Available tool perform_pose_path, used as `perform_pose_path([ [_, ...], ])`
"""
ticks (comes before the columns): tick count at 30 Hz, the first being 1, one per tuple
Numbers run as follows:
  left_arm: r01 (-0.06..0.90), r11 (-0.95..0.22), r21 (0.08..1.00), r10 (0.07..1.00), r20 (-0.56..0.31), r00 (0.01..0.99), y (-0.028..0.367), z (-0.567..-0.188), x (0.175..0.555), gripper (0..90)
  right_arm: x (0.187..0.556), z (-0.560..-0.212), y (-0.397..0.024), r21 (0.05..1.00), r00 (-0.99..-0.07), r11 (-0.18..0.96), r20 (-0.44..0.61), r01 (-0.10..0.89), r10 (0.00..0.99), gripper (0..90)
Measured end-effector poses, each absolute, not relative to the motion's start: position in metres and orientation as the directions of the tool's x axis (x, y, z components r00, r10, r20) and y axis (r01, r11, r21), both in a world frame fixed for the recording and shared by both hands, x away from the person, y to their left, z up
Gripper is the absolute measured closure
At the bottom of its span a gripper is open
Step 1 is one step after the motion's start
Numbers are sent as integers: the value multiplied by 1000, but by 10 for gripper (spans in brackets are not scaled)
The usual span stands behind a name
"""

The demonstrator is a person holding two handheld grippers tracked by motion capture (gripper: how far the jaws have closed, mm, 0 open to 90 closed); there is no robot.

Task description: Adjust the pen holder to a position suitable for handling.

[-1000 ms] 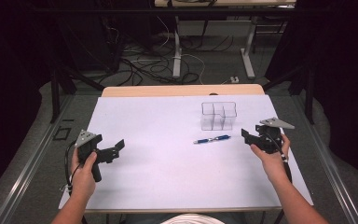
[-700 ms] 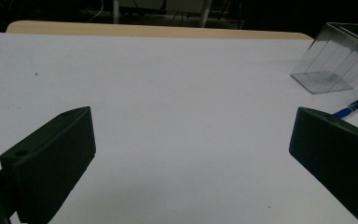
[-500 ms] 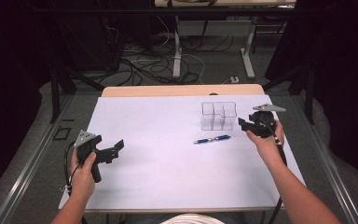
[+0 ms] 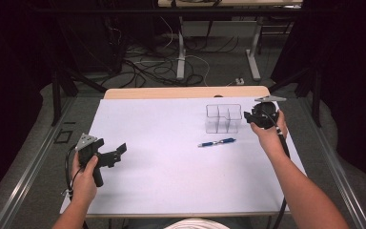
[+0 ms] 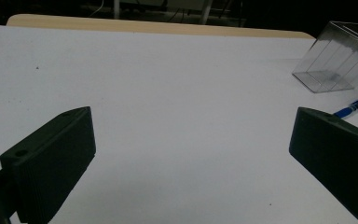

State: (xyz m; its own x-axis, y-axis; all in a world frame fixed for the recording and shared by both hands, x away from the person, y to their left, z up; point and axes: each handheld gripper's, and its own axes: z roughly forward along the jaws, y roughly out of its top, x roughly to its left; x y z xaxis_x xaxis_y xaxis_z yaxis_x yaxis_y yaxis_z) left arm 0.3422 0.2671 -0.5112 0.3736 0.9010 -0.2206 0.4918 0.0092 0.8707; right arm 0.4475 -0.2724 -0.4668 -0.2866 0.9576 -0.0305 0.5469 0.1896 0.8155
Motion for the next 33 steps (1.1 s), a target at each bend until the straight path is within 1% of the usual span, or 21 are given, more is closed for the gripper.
perform_pose_path([
  [4,493,6,870,902,-218,373,268,-512,342,1,457,-466,-273,808,-266,181,-32,560,964,706],
  [9,492,8,871,902,-218,372,268,-512,343,2,463,-468,-275,804,-260,179,-32,567,965,750],
  [11,492,8,871,902,-219,371,268,-512,343,1,467,-470,-278,806,-253,170,-26,567,967,796],
  [12,492,8,871,903,-218,371,269,-512,343,1,467,-470,-278,806,-253,170,-26,567,967,796],
  [14,493,9,870,902,-219,371,269,-512,343,1,471,-473,-279,805,-253,170,-26,568,967,837],
  [16,493,6,870,903,-217,371,269,-513,343,1,473,-474,-279,804,-256,174,-28,568,966,850],
  [17,494,6,870,903,-217,371,269,-513,343,1,474,-475,-280,802,-259,171,-21,572,966,883],
  [23,497,8,868,904,-219,366,269,-513,342,1,480,-480,-284,799,-248,143,7,584,969,900],
  [26,500,8,866,904,-220,366,269,-513,342,1,483,-485,-286,799,-264,143,20,584,964,900],
  [30,500,6,866,904,-218,368,269,-513,342,1,488,-490,-285,796,-263,129,40,591,964,900],
  [33,501,7,865,904,-220,366,269,-513,342,2,489,-493,-284,794,-279,141,37,592,960,900],
])
